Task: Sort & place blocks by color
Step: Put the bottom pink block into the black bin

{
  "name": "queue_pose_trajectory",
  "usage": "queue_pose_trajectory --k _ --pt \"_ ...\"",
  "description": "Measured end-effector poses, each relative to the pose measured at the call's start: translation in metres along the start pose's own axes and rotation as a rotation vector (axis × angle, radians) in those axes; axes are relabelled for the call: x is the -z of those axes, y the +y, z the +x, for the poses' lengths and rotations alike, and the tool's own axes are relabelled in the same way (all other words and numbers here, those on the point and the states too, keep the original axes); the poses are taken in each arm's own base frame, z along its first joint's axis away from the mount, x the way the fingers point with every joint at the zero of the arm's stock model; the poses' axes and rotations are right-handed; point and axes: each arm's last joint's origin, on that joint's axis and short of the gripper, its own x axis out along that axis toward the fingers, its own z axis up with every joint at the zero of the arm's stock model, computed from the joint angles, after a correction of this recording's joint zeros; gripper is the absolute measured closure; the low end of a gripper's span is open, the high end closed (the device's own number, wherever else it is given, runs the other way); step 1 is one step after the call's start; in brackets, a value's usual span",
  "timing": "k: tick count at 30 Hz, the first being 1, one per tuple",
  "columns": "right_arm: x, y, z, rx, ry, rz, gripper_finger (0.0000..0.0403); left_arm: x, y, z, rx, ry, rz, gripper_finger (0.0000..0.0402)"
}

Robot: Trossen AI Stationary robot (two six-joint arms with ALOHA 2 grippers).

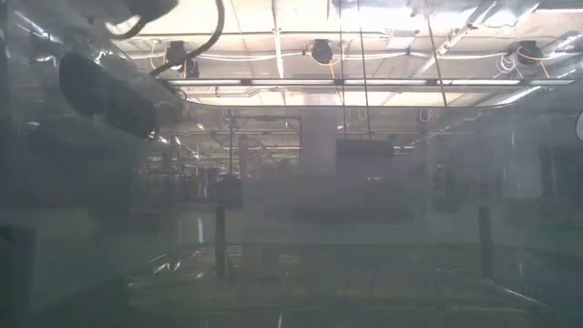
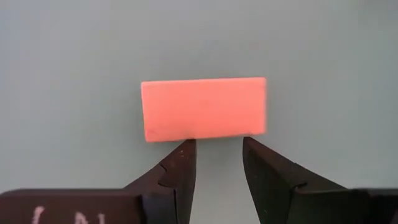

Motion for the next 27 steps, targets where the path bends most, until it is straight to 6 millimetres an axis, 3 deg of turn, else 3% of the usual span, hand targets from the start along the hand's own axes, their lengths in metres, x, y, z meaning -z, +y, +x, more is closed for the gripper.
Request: queue_pose_trajectory --k 6,13,19,27 --pt "-0.010 -0.004 -0.019 0.173 -0.269 -0.128 0.0212 -0.010 0.002 -0.027 0.074 -0.131 0.131 0.0270" --pt "-0.016 -0.014 -0.025 0.301 -0.322 -0.201 0.0213 -0.013 0.006 -0.048 0.071 -0.205 0.688 0.0270" --pt "-0.026 -0.022 -0.031 0.342 -0.362 -0.202 0.0213 -0.014 0.006 -0.049 0.070 -0.190 1.092 0.0270" --pt "-0.040 -0.034 -0.041 0.456 -0.482 -0.164 0.0213 -0.028 0.009 -0.036 0.006 -0.176 1.200 0.0270"
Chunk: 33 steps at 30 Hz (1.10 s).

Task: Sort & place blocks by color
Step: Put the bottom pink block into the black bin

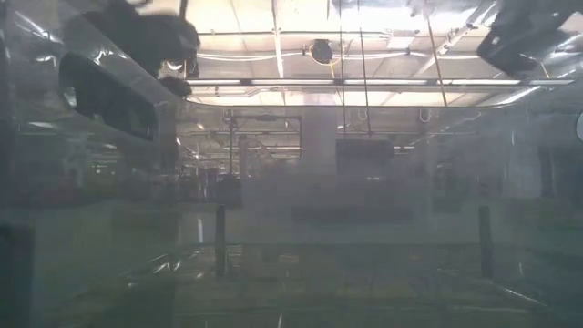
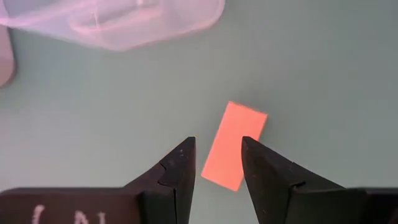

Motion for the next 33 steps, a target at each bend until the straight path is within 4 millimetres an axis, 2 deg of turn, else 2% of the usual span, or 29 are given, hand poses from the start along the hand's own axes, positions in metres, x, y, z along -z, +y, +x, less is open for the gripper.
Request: queue_pose_trajectory --k 14,27,33 --pt "-0.017 -0.022 0.003 0.096 -0.080 0.098 0.0213 -0.004 -0.004 0.024 0.026 0.024 -0.019 0.0270" --pt "-0.023 -0.023 0.003 0.094 -0.121 0.107 0.0213 -0.006 -0.011 0.040 0.028 0.030 0.050 0.0270" --pt "-0.024 -0.024 0.003 0.112 -0.141 0.112 0.0213 -0.009 -0.012 0.042 0.023 0.004 0.010 0.0270"
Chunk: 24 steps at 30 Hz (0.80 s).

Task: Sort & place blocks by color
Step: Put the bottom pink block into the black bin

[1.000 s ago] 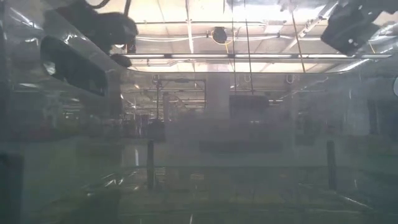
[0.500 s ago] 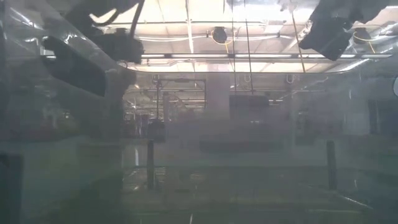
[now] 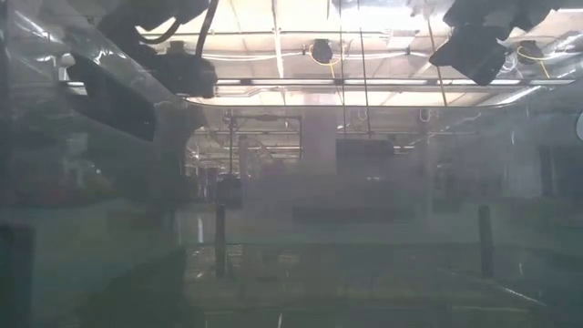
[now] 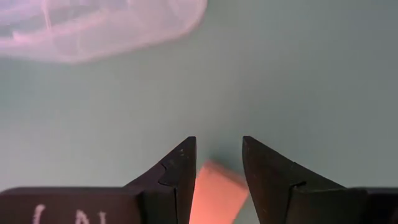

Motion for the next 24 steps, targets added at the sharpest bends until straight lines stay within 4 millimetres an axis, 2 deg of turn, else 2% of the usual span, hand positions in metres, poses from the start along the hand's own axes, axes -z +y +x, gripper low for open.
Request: queue_pose_trajectory --k 7,12,17,20,24 --pt "0.000 0.000 0.000 -0.003 -0.005 0.001 0.0213 -0.005 -0.004 -0.007 0.001 -0.044 0.036 0.0276" --pt "0.000 0.000 0.000 -0.004 -0.005 0.004 0.0213 0.001 -0.013 -0.020 0.014 -0.029 0.058 0.0321" --pt "-0.001 0.000 0.000 -0.002 -0.010 0.002 0.0213 0.009 -0.015 -0.026 0.014 0.046 -0.063 0.0355" --pt "-0.002 -0.001 0.000 0.020 -0.026 0.004 0.0213 0.012 -0.013 -0.025 0.027 0.075 -0.079 0.0347" --pt "-0.005 -0.005 0.001 0.036 -0.035 -0.008 0.0213 0.013 -0.011 -0.025 0.030 0.093 -0.033 0.0312"
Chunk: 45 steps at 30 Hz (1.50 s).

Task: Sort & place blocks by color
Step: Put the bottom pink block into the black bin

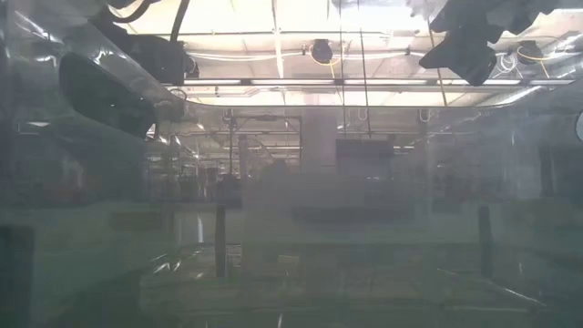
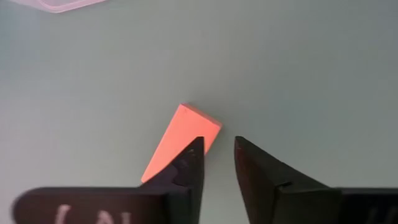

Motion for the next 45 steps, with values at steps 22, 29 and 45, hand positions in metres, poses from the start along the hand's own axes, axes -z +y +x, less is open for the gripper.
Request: queue_pose_trajectory --k 22,29,45 --pt "-0.008 -0.009 0.002 0.029 -0.038 0.060 0.0213 0.012 0.022 0.019 0.026 0.038 0.076 0.0192" --pt "-0.008 -0.009 0.002 0.028 -0.040 0.114 0.0213 0.015 0.023 0.029 0.000 -0.049 0.055 0.0211" --pt "-0.014 -0.006 0.002 0.029 -0.121 0.131 0.0213 0.018 0.027 0.022 -0.031 -0.019 -0.091 0.0344"
